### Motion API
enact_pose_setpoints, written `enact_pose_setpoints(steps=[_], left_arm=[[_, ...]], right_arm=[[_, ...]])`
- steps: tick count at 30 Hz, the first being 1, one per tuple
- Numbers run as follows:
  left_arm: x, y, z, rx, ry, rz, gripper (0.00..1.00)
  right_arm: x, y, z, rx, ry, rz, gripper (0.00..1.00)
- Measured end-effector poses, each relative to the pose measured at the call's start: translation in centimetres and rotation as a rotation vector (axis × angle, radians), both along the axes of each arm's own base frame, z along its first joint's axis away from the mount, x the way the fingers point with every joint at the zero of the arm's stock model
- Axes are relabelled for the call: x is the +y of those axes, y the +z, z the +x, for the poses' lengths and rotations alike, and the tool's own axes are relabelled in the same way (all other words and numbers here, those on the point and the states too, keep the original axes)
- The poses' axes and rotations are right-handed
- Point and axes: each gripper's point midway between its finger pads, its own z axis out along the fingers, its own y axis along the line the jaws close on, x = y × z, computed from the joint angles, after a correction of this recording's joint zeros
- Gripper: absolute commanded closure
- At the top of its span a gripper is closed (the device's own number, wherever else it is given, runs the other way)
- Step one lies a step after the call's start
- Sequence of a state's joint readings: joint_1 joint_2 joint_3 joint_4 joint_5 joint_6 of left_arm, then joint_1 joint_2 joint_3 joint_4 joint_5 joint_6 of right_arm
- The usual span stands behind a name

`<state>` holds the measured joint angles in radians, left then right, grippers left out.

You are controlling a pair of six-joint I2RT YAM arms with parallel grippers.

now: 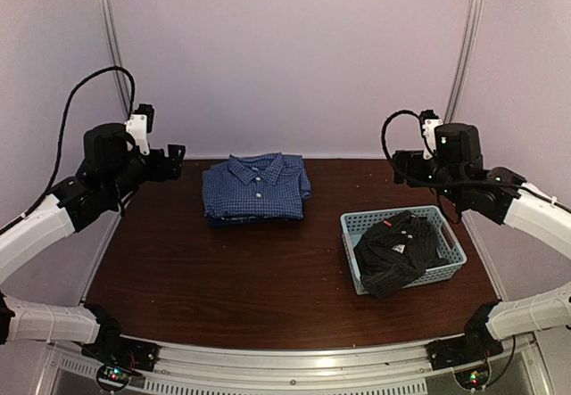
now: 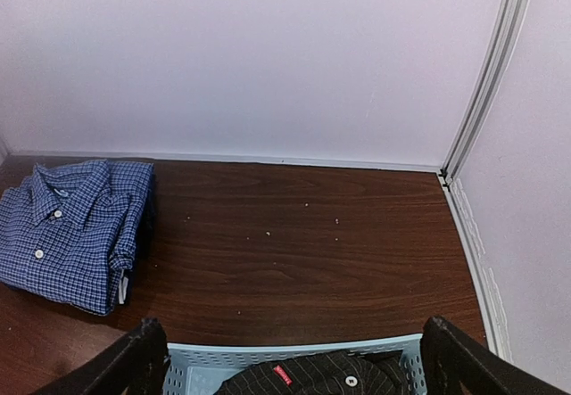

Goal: Fold and stack the long sleeve shirts
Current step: Move the square-folded shirt to the corner of the board.

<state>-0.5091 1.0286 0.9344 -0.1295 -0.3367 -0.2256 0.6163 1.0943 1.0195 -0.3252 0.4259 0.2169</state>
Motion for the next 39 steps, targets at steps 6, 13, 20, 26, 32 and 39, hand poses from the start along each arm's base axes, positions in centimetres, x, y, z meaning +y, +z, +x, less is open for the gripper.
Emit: enact_pose_setpoints(steps=[6, 13, 20, 26, 32, 39], left_arm=[[0.0, -0.1, 0.0, 0.002, 0.0, 0.001, 0.02], [-0.3, -1.2, 0.6, 0.036, 0.006, -0.011, 0.02], [-1.9, -7.4, 4.1, 0.252, -0.003, -0.005, 0.02], [-4.5, -12.9, 6.3, 0.421, -0.084, -0.046, 0.03], [-10.3, -14.1, 9.9, 0.469, -0.253, -0.109, 0.04], [-19.3, -14.8, 15.3, 0.438, -0.394, -0.092, 0.05]], right_arm=[[0.0, -0.3, 0.0, 0.005, 0.001, 0.001, 0.0], [0.4, -1.2, 0.3, 0.027, 0.003, 0.003, 0.0], [1.1, -2.7, 0.7, 0.07, 0.019, -0.008, 0.0], [1.8, -2.9, 0.7, 0.078, 0.047, 0.022, 0.0], [2.5, -4.2, 0.7, 0.105, 0.075, 0.038, 0.0], [2.9, -5.8, 0.5, 0.137, 0.091, 0.049, 0.0]])
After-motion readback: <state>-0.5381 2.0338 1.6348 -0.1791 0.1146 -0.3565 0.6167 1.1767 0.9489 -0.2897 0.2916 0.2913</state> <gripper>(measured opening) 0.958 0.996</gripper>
